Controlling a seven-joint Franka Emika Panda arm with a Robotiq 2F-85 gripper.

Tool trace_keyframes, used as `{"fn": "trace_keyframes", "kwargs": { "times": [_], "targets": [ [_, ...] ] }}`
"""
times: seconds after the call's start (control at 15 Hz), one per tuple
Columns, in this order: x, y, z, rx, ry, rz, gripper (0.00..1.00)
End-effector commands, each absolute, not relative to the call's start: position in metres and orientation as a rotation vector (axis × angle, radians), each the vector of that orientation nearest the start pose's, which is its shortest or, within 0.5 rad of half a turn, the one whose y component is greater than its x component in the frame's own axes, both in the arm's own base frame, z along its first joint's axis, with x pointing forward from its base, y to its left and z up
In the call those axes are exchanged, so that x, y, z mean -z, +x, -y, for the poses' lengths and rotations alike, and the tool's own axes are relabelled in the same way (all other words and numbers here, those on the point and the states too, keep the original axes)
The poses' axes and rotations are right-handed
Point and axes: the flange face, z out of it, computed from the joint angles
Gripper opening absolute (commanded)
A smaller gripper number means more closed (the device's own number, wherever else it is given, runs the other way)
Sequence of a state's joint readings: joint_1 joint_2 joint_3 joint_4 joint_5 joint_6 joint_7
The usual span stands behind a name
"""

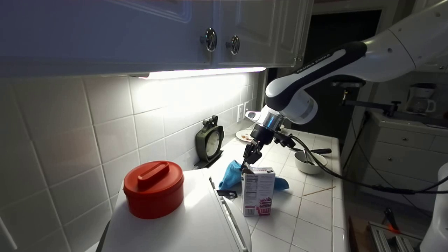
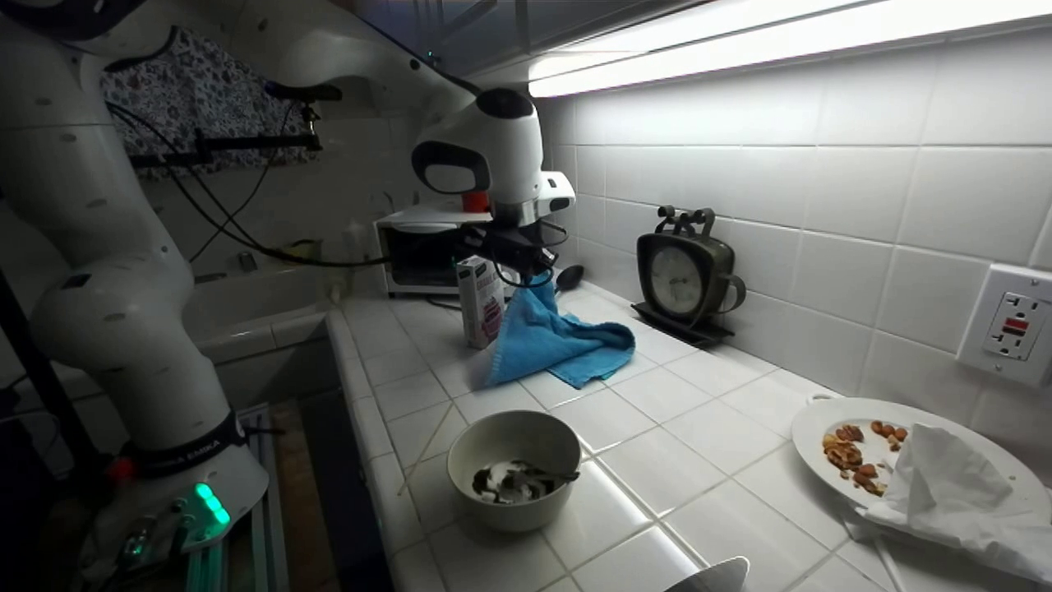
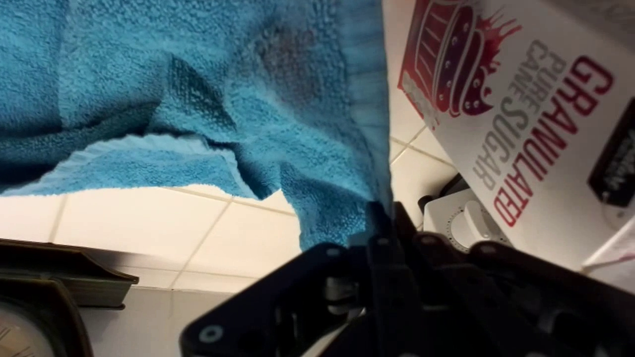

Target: Unfold the cloth

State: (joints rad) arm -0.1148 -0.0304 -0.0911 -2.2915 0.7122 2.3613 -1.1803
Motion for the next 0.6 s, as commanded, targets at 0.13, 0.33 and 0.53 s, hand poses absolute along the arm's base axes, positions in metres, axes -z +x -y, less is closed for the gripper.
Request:
{"fn": "trace_keyframes", "kwargs": {
  "times": [0.13, 0.33, 0.53],
  "targets": [
    [-0.372, 0.499, 0.09, 0.555, -2.65, 0.735, 0.32],
    [-0.379, 0.491, 0.11, 0.521, -2.729, 0.672, 0.51],
    [-0.385, 0.484, 0.136, 0.462, -2.806, 0.595, 0.73]
  ]
}}
